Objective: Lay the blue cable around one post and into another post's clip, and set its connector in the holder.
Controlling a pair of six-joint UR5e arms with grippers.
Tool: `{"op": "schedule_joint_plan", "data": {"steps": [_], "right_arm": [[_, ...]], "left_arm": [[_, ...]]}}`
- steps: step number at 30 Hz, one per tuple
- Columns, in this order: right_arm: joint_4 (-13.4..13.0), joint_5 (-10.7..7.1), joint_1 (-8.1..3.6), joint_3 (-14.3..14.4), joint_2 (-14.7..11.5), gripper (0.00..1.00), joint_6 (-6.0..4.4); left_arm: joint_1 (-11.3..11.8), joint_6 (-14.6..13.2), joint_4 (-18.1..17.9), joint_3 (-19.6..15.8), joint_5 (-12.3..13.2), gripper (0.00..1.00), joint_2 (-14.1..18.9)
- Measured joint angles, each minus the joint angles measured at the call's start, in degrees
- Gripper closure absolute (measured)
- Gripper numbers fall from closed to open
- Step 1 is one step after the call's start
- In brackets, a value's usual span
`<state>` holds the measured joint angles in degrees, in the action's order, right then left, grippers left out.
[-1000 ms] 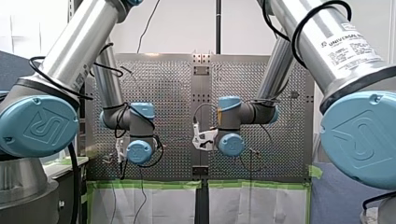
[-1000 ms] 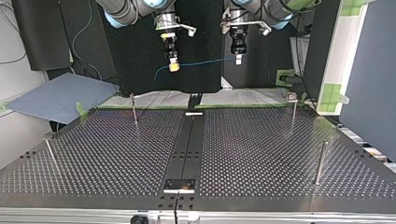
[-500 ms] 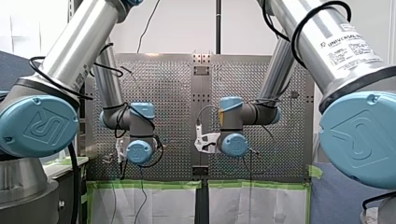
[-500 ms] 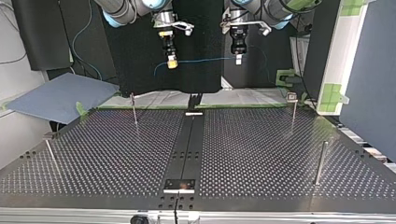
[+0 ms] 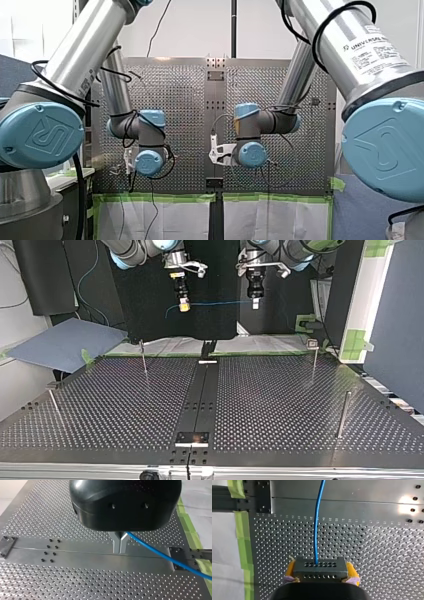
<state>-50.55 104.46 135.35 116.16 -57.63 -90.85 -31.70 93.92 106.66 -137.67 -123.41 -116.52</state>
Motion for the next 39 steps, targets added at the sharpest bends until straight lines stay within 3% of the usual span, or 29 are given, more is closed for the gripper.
{"op": "schedule_joint_plan", "data": {"steps": [4,11,15,20,28,39], "right_arm": [[1.4,-0.08,0.68,-1.0,-1.4,0.78,-0.22],[3.1,-2.24,1.03,-1.3,-5.0,0.78,-2.57],[3.0,-2.77,0.79,-1.6,-6.9,0.78,-3.09],[4.5,-2.92,0.56,-3.3,-9.3,0.78,-3.14],[6.9,-3.01,0.54,-6.4,-13.0,0.78,-2.59],[8.9,-6.01,1.0,-11.1,-14.3,0.78,-2.42]], "left_arm": [[-0.1,1.4,-1.0,-1.4,-0.1,1.0,1.4],[0.4,1.4,0.7,-4.1,-0.5,1.0,4.1],[1.2,0.7,2.5,-6.0,-1.5,1.0,6.0],[2.1,0.3,3.4,-7.2,-3.0,1.0,8.5],[3.5,3.2,4.2,-6.0,-3.1,1.0,12.4],[7.0,7.8,8.9,-1.3,-2.2,1.0,17.8]]}}
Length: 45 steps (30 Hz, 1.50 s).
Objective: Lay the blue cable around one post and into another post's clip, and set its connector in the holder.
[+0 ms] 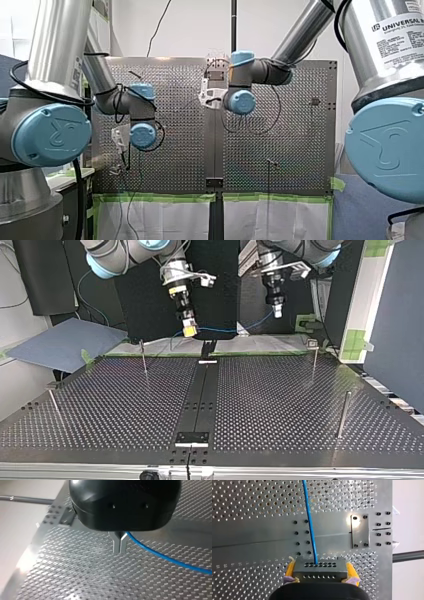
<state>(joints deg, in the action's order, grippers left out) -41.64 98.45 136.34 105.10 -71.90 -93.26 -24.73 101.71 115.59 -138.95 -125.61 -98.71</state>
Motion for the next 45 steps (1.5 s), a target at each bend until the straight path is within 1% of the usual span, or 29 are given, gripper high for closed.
{"op": "schedule_joint_plan", "data": {"steps": [5,9,13,19,23,26,31,38,42,45], "right_arm": [[1.9,-0.19,0.0,-1.8,0.0,0.78,0.32],[2.1,-0.61,0.02,-2.6,0.0,0.78,0.48],[3.0,-1.07,0.02,-3.9,0.0,0.78,0.57],[5.1,-1.56,0.02,-6.7,0.1,0.78,0.64],[6.7,-2.02,0.03,-8.7,0.1,0.78,0.9],[6.9,-3.05,0.09,-10.3,0.1,0.78,0.99],[6.7,-4.15,0.52,-12.4,0.2,0.78,1.04],[8.4,-5.28,1.54,-15.5,0.3,0.78,1.05],[8.8,-5.44,2.21,-17.3,0.5,0.78,1.1],[9.4,-5.35,2.78,-18.5,1.0,0.78,1.31]], "left_arm": [[2.8,2.7,2.9,2.9,2.2,1.0,2.9],[4.8,4.8,4.9,4.7,4.2,1.0,4.9],[6.7,6.6,6.8,5.3,6.1,1.0,6.8],[9.5,9.4,9.6,6.0,8.9,1.0,9.6],[11.3,11.2,11.4,6.1,10.3,1.0,11.4],[12.9,12.5,12.6,6.2,10.6,1.0,13.0],[15.2,13.8,13.4,6.7,9.6,1.0,15.3],[18.1,16.4,15.5,9.2,9.1,1.0,18.2],[20.1,17.7,17.5,11.2,9.1,1.0,19.9],[21.7,18.5,18.9,12.7,9.6,1.0,20.3]]}}
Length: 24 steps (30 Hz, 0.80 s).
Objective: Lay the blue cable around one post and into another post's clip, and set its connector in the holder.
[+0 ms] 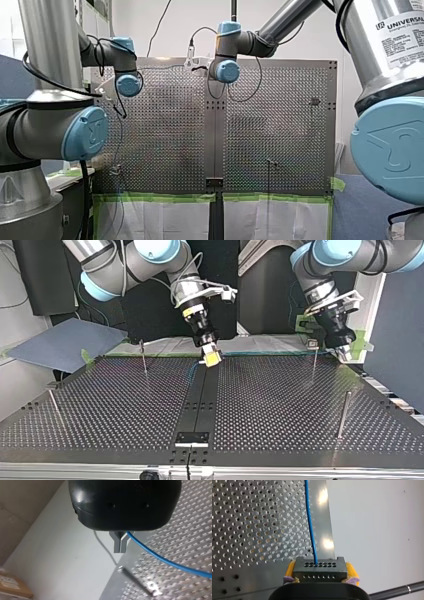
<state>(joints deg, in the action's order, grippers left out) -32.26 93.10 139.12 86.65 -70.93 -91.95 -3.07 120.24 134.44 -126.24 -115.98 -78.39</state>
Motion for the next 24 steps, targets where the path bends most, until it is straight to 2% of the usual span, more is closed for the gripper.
{"op": "schedule_joint_plan", "data": {"steps": [9,15,24], "right_arm": [[3.9,-0.69,1.63,-4.1,2.3,0.78,0.3],[5.5,-0.96,2.1,-7.2,2.7,0.78,-0.33],[6.5,-0.98,2.22,-11.1,3.6,0.78,-0.95]], "left_arm": [[4.1,0.9,3.1,4.6,0.8,1.0,0.1],[4.6,0.9,5.8,7.6,2.1,1.0,-0.3],[5.0,1.4,9.3,12.3,3.3,1.0,-2.0]]}}
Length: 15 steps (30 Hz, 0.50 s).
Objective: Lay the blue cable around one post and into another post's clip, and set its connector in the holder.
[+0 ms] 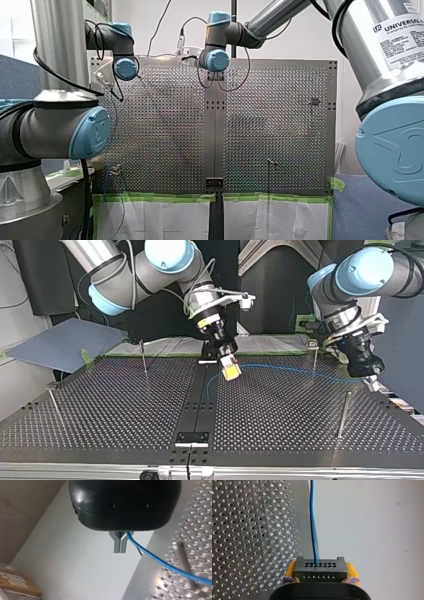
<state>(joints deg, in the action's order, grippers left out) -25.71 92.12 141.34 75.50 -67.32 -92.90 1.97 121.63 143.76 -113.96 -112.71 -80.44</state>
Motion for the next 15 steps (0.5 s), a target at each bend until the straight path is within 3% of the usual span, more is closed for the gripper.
{"op": "schedule_joint_plan", "data": {"steps": [10,15], "right_arm": [[1.9,-0.16,0.03,-3.0,0.4,0.78,-0.01],[2.2,-1.16,0.15,-4.2,0.5,0.78,-0.27]], "left_arm": [[1.4,0.4,1.5,5.2,-0.2,1.0,-0.1],[2.2,0.8,2.6,7.8,0.2,1.0,-0.1]]}}
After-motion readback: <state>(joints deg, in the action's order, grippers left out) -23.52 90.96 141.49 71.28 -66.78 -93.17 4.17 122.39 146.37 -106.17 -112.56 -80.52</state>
